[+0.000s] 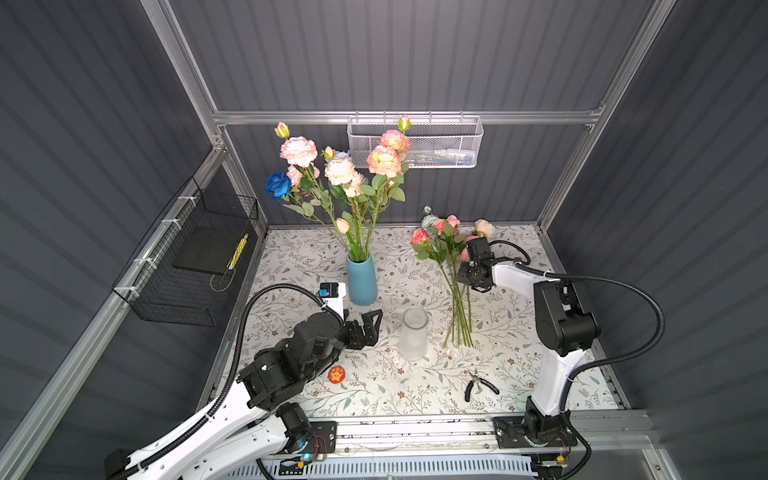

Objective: Arrange the flowers into the vase
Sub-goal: 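Grasp a peach-pink rose stem from the pink bundle with the right gripper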

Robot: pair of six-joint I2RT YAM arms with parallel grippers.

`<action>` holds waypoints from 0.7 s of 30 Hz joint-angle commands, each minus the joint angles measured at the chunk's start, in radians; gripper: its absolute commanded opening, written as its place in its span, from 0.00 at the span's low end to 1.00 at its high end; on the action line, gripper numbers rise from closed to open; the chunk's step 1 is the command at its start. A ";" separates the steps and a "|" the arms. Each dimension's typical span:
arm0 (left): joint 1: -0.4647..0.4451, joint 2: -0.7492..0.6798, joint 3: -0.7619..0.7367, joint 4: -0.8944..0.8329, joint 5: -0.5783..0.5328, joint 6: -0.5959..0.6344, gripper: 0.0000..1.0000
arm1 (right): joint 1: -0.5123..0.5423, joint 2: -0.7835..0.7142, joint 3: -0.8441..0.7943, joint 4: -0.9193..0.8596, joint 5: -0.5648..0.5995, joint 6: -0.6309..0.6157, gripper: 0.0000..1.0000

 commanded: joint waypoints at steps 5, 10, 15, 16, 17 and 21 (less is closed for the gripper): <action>-0.007 -0.019 -0.014 -0.014 -0.026 0.009 1.00 | 0.018 -0.230 -0.148 0.056 0.200 -0.053 0.00; -0.008 -0.025 -0.012 -0.016 -0.030 0.009 1.00 | 0.039 -0.396 -0.250 0.037 0.404 -0.092 0.00; -0.006 -0.030 -0.006 -0.022 -0.041 0.012 1.00 | 0.070 -0.610 -0.323 0.032 0.528 -0.140 0.00; -0.008 -0.032 -0.006 -0.019 -0.039 0.015 1.00 | 0.082 -0.656 -0.329 0.029 0.545 -0.154 0.00; -0.008 -0.032 -0.004 -0.017 -0.038 0.018 1.00 | 0.092 -0.693 -0.328 0.019 0.553 -0.165 0.00; -0.008 -0.027 0.003 -0.014 -0.041 0.023 1.00 | 0.190 -0.864 -0.301 -0.001 0.582 -0.215 0.00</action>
